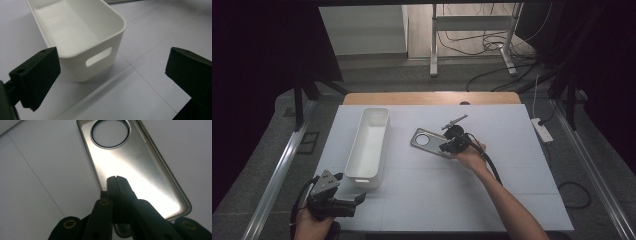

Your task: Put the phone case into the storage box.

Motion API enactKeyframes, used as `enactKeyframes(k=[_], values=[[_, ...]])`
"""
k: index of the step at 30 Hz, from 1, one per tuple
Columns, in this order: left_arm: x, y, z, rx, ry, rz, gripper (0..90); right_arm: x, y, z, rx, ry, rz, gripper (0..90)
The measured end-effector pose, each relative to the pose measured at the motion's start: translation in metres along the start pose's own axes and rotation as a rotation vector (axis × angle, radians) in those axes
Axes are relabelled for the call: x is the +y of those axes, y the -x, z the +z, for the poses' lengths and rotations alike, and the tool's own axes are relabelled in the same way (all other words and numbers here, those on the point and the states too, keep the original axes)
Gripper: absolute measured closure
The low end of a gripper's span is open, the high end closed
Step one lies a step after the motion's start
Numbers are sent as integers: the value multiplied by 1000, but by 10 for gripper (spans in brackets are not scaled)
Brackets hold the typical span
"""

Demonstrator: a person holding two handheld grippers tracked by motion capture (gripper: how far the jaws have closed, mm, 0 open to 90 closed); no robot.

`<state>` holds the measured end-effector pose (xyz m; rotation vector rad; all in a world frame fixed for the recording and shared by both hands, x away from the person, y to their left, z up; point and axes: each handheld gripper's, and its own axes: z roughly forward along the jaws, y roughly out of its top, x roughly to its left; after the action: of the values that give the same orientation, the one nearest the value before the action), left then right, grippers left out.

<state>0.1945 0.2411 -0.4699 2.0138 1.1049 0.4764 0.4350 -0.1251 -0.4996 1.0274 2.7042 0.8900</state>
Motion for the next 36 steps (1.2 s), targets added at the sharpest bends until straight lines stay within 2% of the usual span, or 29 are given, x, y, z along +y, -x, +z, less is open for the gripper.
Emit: enactKeyframes(k=[2,8,14,22,26,36], values=[[0,0,0,0,0,1,5,0,-1,6,-4,-13,-4,900],[0,0,0,-1,-1,1,5,-5,-1,10,-11,-38,3,900],[0,0,0,0,-3,3,5,-13,0,3,-17,-60,18,900],[0,1,0,2,-5,7,5,-25,-2,-6,-28,-63,8,900],[0,1,0,3,-6,9,5,-30,-7,-9,-29,-64,-10,900],[0,2,0,5,-7,14,5,-46,-15,-21,-17,-86,-19,900]])
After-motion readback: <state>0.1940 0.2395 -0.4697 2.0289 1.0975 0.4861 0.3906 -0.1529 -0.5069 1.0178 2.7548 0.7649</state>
